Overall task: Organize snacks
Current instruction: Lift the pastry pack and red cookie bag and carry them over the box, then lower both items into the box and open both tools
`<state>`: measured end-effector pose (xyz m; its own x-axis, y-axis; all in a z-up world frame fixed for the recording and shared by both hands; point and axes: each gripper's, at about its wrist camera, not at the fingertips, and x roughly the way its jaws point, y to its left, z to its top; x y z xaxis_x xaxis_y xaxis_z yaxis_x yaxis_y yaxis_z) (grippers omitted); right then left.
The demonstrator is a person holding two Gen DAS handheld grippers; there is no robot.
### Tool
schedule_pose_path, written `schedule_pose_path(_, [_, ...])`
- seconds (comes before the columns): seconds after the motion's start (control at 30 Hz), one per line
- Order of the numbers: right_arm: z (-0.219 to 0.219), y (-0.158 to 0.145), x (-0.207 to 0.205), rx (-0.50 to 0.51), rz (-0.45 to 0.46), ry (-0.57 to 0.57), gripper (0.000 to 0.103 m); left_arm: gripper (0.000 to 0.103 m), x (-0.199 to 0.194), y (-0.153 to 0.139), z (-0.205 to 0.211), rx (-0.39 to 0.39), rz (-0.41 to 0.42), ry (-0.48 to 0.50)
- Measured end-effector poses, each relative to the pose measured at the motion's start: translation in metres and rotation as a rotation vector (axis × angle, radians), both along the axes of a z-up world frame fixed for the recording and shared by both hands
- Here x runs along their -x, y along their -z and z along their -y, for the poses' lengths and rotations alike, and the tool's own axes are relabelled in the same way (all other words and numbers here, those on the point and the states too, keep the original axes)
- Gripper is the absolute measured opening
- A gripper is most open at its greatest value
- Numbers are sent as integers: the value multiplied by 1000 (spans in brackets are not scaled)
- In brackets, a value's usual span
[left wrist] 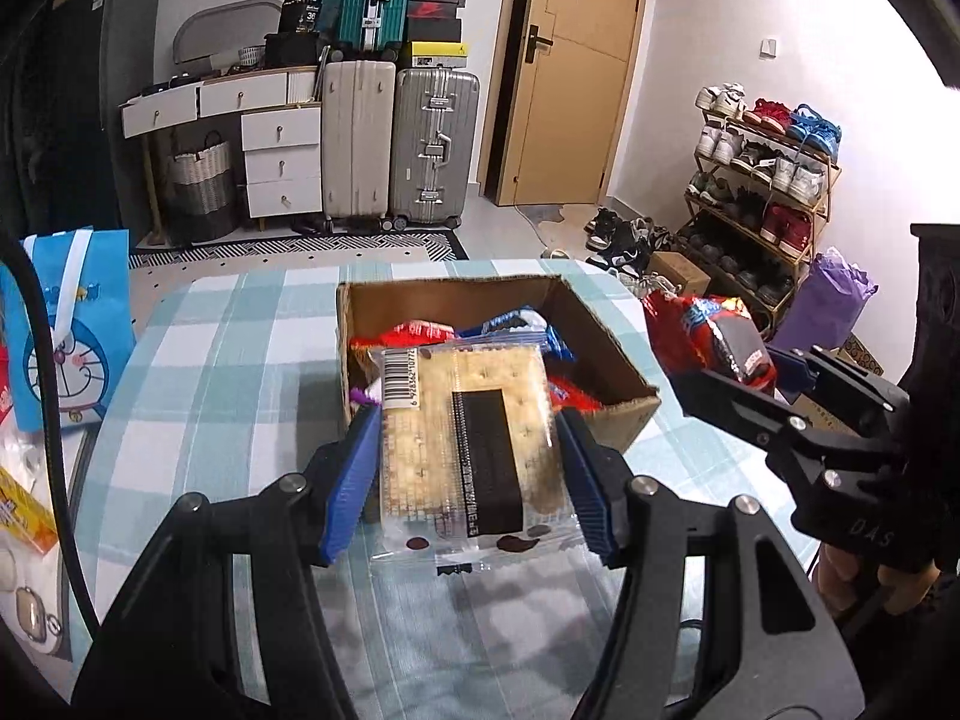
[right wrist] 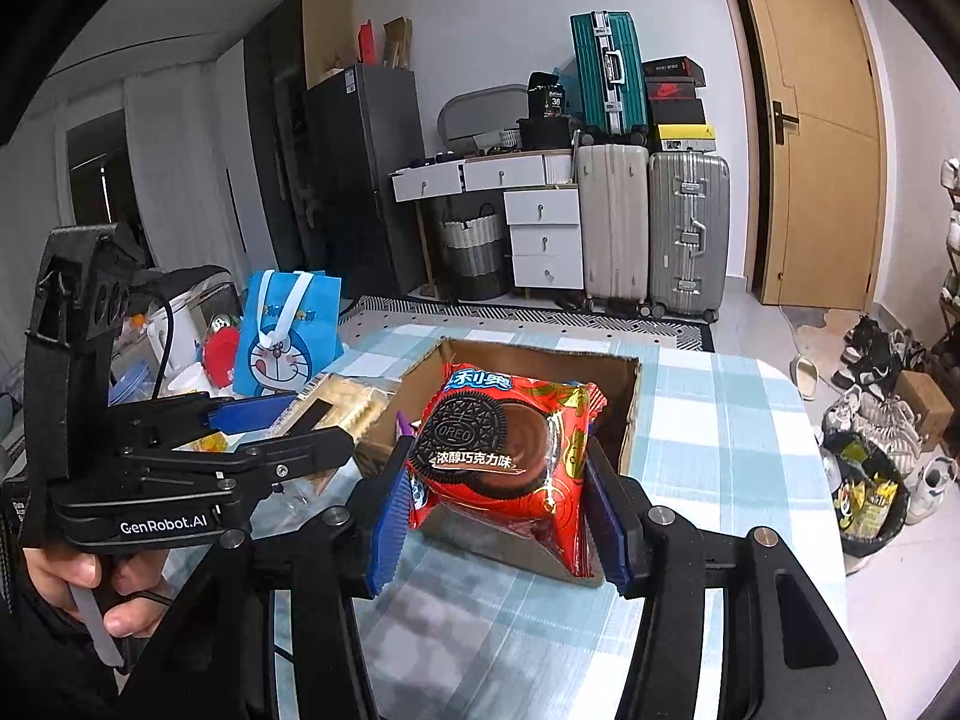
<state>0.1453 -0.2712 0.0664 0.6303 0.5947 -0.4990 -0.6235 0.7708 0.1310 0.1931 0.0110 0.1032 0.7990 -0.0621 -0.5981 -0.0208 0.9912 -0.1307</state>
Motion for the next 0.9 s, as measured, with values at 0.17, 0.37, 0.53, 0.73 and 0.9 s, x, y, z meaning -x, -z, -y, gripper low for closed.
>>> schedule_pose_path(0.17, [-1, 1, -12, -6, -7, 4, 53, 56, -9, -12, 1, -20, 18, 7])
schedule_pose_path(0.37, [-1, 3, -34, -19, -29, 21, 53, 56, -22, -19, -1, -24, 28, 11])
schedule_pose_path(0.53, [-5, 8, -53, -4, -39, 26, 53, 56, -38, -20, -3, -35, 14, 9])
schedule_pose_path(0.73, [-15, 20, -71, 15, -67, 16, 53, 56, -74, -4, -8, -32, -21, 1])
schedule_pose_path(0.9, [-26, 31, -86, 25, -81, -1, 53, 56, -99, 14, -13, -42, -47, -6])
